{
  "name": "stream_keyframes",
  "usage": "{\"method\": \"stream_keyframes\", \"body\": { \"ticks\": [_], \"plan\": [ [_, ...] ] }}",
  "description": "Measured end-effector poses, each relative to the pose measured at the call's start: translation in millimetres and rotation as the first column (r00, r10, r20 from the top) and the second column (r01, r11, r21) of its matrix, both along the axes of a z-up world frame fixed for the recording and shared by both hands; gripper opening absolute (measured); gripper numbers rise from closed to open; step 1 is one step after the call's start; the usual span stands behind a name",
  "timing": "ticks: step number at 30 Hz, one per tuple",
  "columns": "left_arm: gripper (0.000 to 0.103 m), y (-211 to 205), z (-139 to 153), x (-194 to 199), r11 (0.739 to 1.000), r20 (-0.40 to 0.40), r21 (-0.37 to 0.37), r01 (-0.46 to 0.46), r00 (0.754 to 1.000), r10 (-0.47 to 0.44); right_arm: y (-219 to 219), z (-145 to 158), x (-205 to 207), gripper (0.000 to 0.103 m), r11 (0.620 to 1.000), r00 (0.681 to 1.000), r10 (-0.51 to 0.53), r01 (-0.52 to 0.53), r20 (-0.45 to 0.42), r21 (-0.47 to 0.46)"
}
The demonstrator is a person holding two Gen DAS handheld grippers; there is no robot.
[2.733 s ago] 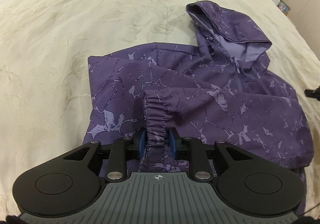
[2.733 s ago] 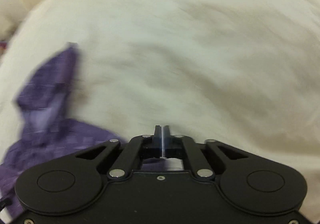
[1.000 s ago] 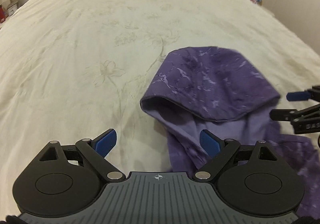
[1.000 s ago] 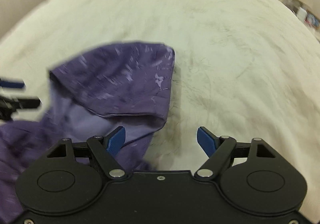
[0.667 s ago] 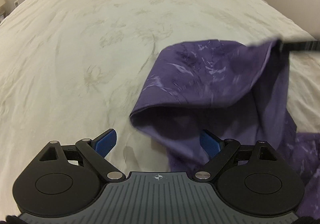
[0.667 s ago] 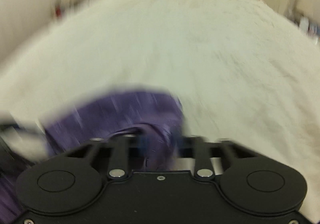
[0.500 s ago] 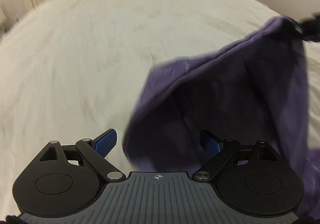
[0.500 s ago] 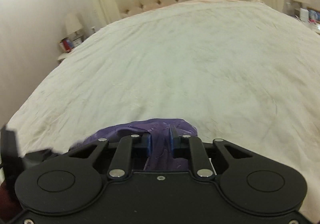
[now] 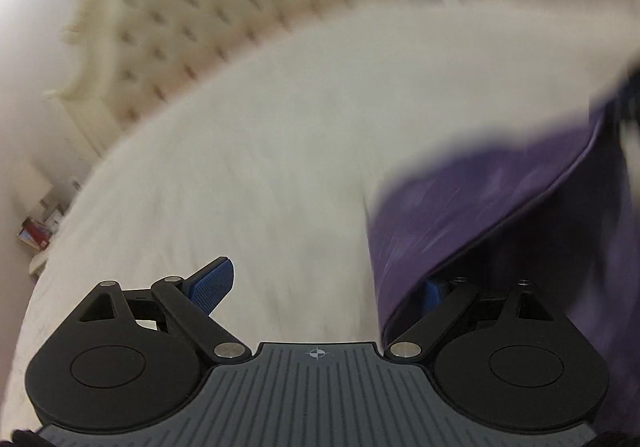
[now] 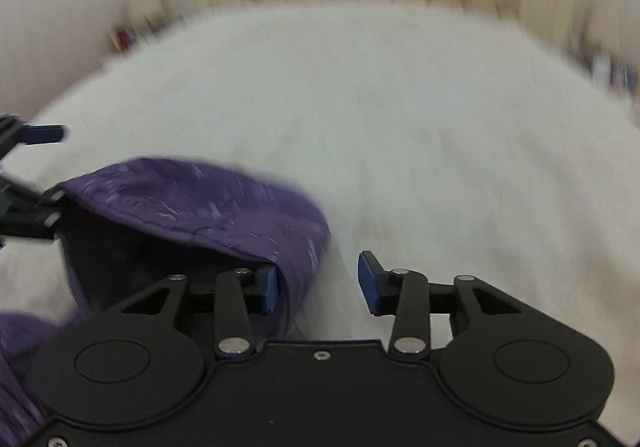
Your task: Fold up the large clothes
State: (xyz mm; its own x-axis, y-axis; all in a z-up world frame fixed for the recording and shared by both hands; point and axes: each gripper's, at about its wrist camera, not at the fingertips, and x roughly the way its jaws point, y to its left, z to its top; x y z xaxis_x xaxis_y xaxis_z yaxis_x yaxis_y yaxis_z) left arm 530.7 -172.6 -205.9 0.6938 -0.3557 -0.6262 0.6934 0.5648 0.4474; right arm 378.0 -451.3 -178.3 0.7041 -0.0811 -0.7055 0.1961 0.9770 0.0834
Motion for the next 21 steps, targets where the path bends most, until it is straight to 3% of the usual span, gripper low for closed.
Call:
{"method": "stream_keyframes", "body": {
  "ticks": [2,3,8,10,13,14,15,18,21],
  "plan": [
    [0.091,7.3,-29.5,11.2,0.994,-0.109,0.106,-0.013,0.994,0.025,-11.0,-25.6,2.5,0.05,1.0,0.996,-0.019,0.021,-0.093,0.023],
    [0.091,14.0,-36.7,16.8,0.994,-0.17,0.104,-0.02,0.985,0.038,-14.8,-33.6,2.5,0.052,0.999,0.992,-0.009,0.014,-0.124,0.04],
    [0.091,52.4,-17.2,38.8,0.994,-0.352,-0.068,-0.091,0.934,0.061,-17.4,-18.3,-9.8,0.06,0.989,0.987,0.106,-0.092,-0.119,0.12],
    [0.092,63.9,-6.4,46.8,0.981,-0.451,-0.149,-0.124,0.891,0.045,-16.4,-3.5,-24.1,0.067,0.975,0.985,0.156,-0.141,-0.075,0.172],
    [0.097,78.3,-4.9,57.9,0.956,-0.594,-0.203,-0.213,0.802,0.053,-24.1,11.5,-36.3,0.068,0.965,0.986,0.167,-0.16,-0.018,0.206],
    [0.097,81.6,-5.4,57.2,0.95,-0.62,-0.209,-0.231,0.783,0.054,-27.1,14.9,-37.5,0.068,0.964,0.988,0.155,-0.151,-0.001,0.218],
    [0.097,85.0,-5.7,54.4,0.949,-0.624,-0.211,-0.235,0.78,0.054,-31.1,19.2,-37.0,0.067,0.961,0.99,0.142,-0.143,0.024,0.236],
    [0.097,81.5,-9.0,49.3,0.949,-0.624,-0.203,-0.242,0.779,0.065,-33.9,22.2,-24.8,0.042,0.943,0.989,0.127,-0.143,0.073,0.301],
    [0.097,77.7,-18.4,55.5,0.941,-0.648,-0.194,-0.276,0.757,0.089,-22.3,8.1,-1.6,0.04,0.923,0.988,0.144,-0.154,0.055,0.352]
  ]
}}
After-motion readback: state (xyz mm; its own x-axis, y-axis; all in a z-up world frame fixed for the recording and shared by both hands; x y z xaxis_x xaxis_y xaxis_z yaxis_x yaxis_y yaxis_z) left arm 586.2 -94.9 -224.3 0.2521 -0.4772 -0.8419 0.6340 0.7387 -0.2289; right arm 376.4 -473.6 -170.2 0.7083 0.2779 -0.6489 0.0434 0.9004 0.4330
